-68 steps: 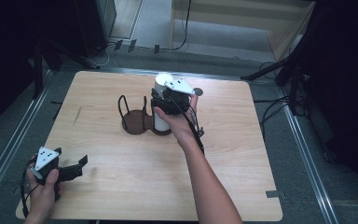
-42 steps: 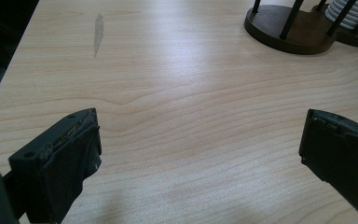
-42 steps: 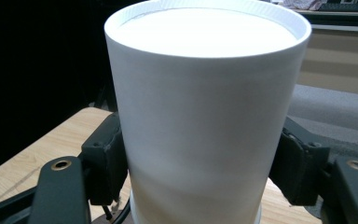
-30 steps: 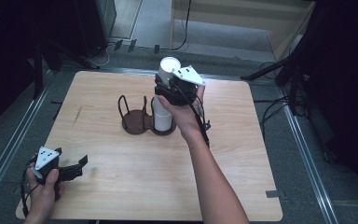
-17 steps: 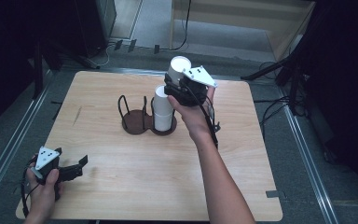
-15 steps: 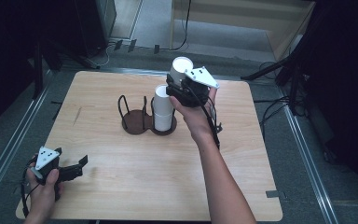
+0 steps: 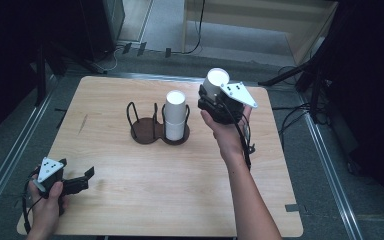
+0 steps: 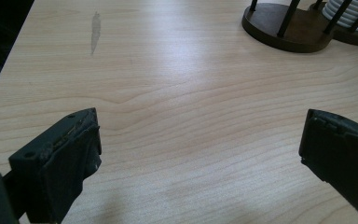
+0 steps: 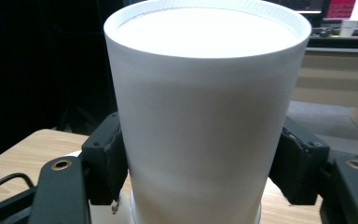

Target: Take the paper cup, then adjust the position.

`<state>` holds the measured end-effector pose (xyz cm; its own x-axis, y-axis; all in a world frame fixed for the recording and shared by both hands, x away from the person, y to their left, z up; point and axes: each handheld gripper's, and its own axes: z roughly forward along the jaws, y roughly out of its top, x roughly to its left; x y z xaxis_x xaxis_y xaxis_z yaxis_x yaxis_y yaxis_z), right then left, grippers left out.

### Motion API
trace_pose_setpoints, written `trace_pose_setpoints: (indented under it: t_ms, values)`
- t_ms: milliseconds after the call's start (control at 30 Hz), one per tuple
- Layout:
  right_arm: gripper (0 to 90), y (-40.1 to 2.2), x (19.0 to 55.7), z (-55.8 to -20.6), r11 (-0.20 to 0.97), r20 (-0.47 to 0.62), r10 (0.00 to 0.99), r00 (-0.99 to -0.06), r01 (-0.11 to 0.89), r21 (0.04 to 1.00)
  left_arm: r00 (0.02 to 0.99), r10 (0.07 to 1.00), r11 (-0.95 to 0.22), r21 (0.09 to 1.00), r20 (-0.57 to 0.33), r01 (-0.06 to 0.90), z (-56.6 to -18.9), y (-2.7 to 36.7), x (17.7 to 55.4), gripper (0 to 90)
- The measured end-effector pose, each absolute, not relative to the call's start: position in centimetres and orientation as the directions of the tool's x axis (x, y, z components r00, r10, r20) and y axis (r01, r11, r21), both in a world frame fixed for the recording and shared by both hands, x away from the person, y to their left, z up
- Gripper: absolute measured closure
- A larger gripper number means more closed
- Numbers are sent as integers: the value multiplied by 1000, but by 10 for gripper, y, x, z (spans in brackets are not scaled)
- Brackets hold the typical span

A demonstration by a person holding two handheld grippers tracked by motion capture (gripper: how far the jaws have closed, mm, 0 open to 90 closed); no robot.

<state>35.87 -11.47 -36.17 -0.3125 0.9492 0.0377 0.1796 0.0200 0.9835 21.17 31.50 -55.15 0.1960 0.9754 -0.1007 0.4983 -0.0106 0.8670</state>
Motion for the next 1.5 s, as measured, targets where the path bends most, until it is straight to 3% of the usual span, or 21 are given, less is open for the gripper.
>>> trace_pose_setpoints:
  t_ms: [400, 867, 1000, 1500]
  values:
    - [291, -135, 346, -376, 28, 27, 954, -299, 179, 983, 181, 974, 31, 871, -136, 491, -551, 318, 211, 0]
    - [288, -141, 321, -404, 57, 11, 949, -315, 205, 977, 243, 955, 43, 888, -172, 459, -552, 319, 212, 0]
    - [287, -140, 314, -416, 68, 5, 951, -309, 225, 972, 229, 963, 16, 883, -140, 469, -549, 316, 213, 0]
    - [287, -116, 277, -458, 166, -46, 909, -414, 258, 952, 400, 906, -57, 897, -138, 439, -502, 276, 212, 0]
